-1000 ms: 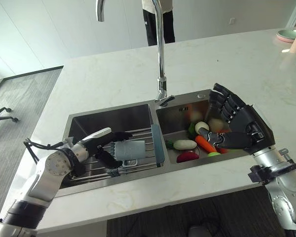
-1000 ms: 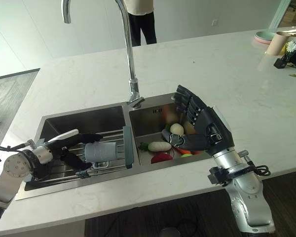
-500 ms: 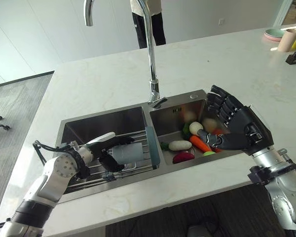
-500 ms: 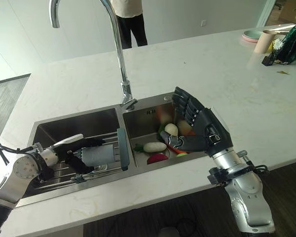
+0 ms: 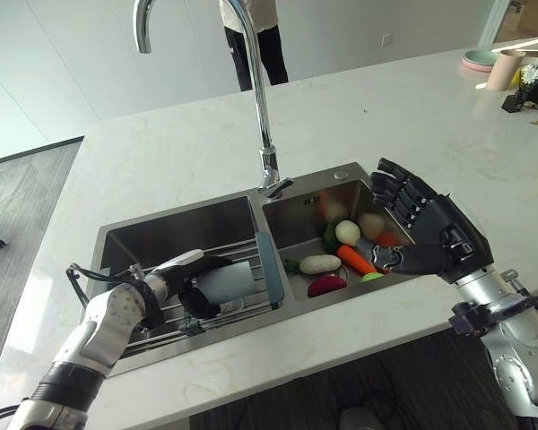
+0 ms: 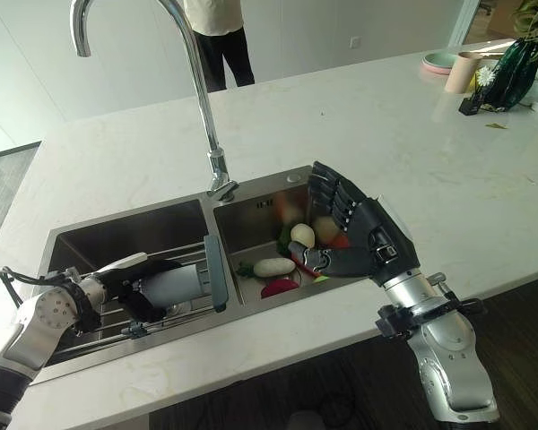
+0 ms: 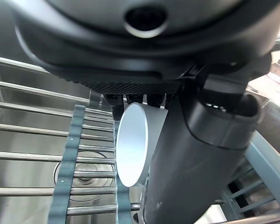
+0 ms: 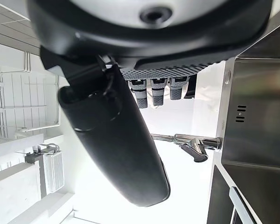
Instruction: Place the dishes in the dishwasher.
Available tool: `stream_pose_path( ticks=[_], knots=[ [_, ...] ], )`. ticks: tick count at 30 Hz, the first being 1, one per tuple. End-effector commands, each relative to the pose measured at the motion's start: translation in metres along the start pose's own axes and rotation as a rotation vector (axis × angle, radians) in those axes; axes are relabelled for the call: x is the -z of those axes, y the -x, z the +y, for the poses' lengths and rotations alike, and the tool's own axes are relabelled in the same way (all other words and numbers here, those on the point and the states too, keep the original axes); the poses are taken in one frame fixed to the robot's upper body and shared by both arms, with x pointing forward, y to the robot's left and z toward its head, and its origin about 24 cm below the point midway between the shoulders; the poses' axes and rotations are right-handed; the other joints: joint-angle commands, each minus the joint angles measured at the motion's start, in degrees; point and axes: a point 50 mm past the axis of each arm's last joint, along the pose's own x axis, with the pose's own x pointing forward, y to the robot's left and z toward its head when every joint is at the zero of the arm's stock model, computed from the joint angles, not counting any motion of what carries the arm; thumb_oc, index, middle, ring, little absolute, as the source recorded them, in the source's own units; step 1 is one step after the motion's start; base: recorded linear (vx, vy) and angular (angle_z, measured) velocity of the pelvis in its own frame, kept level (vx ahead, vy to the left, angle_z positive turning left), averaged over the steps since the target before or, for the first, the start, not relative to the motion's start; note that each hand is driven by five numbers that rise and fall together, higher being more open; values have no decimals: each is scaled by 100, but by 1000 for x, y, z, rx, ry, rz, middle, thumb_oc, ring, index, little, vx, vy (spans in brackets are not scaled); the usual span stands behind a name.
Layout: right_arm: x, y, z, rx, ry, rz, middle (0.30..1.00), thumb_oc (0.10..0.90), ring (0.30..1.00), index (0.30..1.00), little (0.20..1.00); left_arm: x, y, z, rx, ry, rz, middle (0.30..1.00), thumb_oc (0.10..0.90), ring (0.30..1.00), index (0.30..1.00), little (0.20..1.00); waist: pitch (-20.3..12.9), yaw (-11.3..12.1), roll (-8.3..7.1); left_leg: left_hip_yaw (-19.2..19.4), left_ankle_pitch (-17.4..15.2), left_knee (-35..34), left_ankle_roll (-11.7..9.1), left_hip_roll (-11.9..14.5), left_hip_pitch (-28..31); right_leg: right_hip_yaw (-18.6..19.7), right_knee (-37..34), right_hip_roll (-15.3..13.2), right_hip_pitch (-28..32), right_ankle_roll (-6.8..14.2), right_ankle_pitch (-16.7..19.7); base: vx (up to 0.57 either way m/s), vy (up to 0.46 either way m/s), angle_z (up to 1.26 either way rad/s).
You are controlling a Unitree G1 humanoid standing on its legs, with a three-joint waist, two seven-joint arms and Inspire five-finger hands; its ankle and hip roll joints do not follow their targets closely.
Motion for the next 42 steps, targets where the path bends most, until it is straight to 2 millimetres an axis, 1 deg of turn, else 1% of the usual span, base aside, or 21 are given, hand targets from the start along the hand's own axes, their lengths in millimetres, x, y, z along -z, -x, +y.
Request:
stream_pose_path(
  ticks=[1, 3, 9, 13, 22, 25, 28, 33, 35, 37, 41, 42],
  knots=[
    [-42, -20, 2, -53, 103, -239, 900, 800, 900, 900, 900, -26, -7, 39, -154, -80, -59, 655, 637, 655, 655, 655, -254, -28, -76, -164, -846, 649, -61, 265, -60, -389, -88, -106, 399, 257, -137, -32, 4, 0],
    [-42, -19, 2, -58, 101, -235, 900, 800, 900, 900, 900, -25, -8, 37, -143, -102, -51, 300, 400, 300, 300, 300, -255, -30, -86, -159, -852, 649, -59, 259, -63, -393, -88, -115, 392, 263, -133, 0, 0, 0],
    [-40, -20, 3, -71, 110, -224, 900, 800, 900, 900, 900, -23, -9, 36, -115, -95, -34, 300, 400, 300, 300, 300, -249, -39, -80, -144, -848, 649, -60, 268, -56, -391, -88, -109, 390, 264, -130, 0, 0, 0],
    [-40, -20, 4, -73, 115, -220, 900, 800, 900, 900, 900, -24, -9, 37, -140, -84, -56, 300, 400, 300, 300, 300, -246, -26, -86, -144, -846, 649, -64, 268, -60, -404, -88, -113, 389, 264, -128, 0, 0, 0],
    [-39, -17, 3, -57, 127, -214, 900, 800, 900, 900, 900, -29, 5, 48, -296, -46, -136, 300, 400, 300, 300, 300, -239, 44, -106, -181, -835, 649, -76, 273, -81, -437, -88, -128, 389, 258, -138, 0, 0, 0],
    [-39, -15, 1, -37, 136, -213, 900, 800, 900, 900, 900, -25, 18, 55, -405, 16, -169, 300, 400, 300, 300, 300, -237, 111, -121, -214, -825, 649, -81, 270, -94, -478, -88, -147, 393, 258, -138, 0, 0, 0],
    [-38, -14, 0, -27, 142, -207, 900, 800, 900, 900, 900, -21, 26, 58, -480, 59, -186, 300, 400, 300, 300, 300, -235, 142, -122, -230, -817, 649, -88, 272, -103, -493, -88, -155, 396, 253, -148, 0, 0, 0],
    [-39, -11, -1, -3, 145, -202, 900, 800, 900, 900, 900, -22, 43, 63, -608, 116, -244, 300, 400, 300, 300, 300, -220, 232, -145, -298, -803, 649, -95, 254, -127, -540, -88, -179, 407, 243, -151, -2, -3, 3],
    [-40, -10, 0, 6, 149, -201, 900, 800, 900, 900, 900, -28, 55, 65, -684, 135, -309, 300, 400, 300, 300, 300, -208, 282, -158, -342, -805, 649, -100, 240, -149, -574, -88, -204, 414, 237, -167, -16, -3, 13],
    [-40, -9, 0, 15, 151, -201, 900, 800, 900, 900, 900, -33, 62, 65, -718, 135, -352, 300, 400, 300, 300, 300, -202, 319, -176, -369, -806, 649, -105, 231, -168, -590, -88, -218, 414, 237, -173, -11, -6, 17],
    [-40, -8, 0, 27, 153, -200, 900, 800, 900, 900, 900, -41, 73, 65, -746, 141, -430, 300, 400, 300, 300, 300, -197, 364, -202, -407, -806, 649, -111, 219, -190, -612, -88, -236, 417, 227, -181, -3, -2, 6],
    [-41, -7, 1, 32, 156, -200, 900, 800, 900, 900, 900, -46, 79, 65, -761, 143, -476, 300, 400, 300, 300, 300, -196, 387, -217, -424, -809, 649, -110, 209, -196, -625, -88, -245, 419, 227, -178, -2, -7, 4]
  ],
)
